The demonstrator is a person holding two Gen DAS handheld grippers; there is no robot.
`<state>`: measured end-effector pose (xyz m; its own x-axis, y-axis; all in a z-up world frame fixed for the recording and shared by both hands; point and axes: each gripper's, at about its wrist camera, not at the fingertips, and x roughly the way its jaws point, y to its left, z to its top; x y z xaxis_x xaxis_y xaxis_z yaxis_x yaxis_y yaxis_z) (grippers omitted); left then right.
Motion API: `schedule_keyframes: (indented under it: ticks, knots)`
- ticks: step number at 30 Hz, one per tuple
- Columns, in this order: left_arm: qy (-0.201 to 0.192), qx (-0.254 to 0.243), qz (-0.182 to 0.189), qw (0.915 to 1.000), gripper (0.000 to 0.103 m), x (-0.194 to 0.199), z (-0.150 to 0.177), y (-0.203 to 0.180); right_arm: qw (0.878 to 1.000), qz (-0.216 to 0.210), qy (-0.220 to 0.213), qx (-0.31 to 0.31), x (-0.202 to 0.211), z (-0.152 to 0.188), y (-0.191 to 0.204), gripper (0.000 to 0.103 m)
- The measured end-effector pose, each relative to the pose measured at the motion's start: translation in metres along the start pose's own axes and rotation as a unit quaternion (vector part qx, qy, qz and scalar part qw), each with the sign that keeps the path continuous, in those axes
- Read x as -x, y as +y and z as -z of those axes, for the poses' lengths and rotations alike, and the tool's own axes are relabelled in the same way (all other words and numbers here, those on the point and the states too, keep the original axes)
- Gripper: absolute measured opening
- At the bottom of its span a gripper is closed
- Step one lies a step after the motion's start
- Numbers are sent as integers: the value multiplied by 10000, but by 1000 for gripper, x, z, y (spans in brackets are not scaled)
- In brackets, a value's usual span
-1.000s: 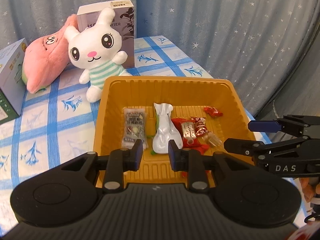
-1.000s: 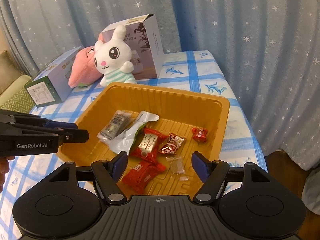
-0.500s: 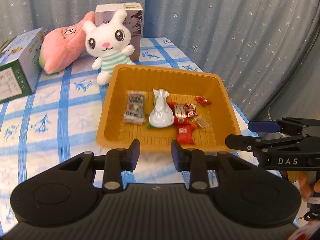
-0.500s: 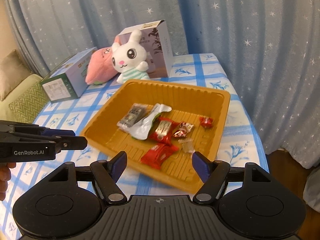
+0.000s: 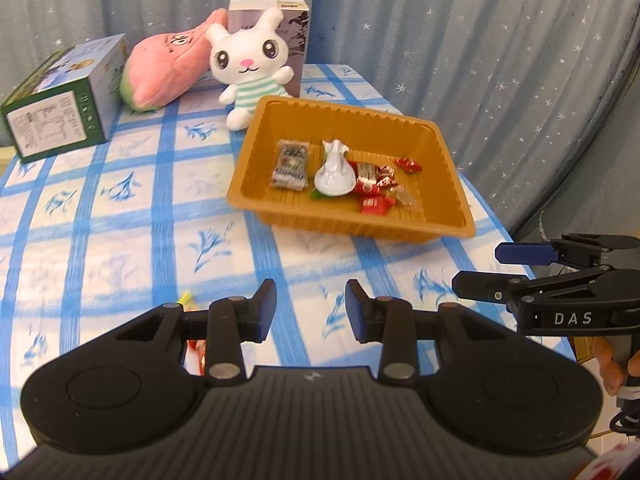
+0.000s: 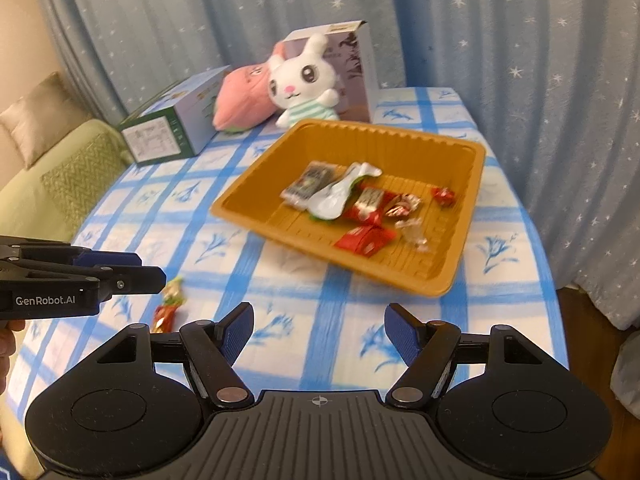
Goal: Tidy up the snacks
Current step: 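Withdraw both grippers from the tray toward the two candies on the tablecloth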
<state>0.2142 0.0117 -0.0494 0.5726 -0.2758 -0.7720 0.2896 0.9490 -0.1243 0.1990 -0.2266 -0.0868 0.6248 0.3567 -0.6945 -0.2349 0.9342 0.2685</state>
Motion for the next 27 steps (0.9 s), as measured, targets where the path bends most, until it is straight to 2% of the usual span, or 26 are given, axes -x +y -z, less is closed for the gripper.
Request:
schedule_keyframes:
  ticks: [17, 27]
  knots:
    - [145, 398, -298, 9987, 34, 39, 68, 19, 9972, -416, 429, 443, 2, 45, 50, 72]
    - [208, 674, -528, 9961, 34, 48, 89, 35, 9934, -594, 687, 701, -14, 56, 73, 72]
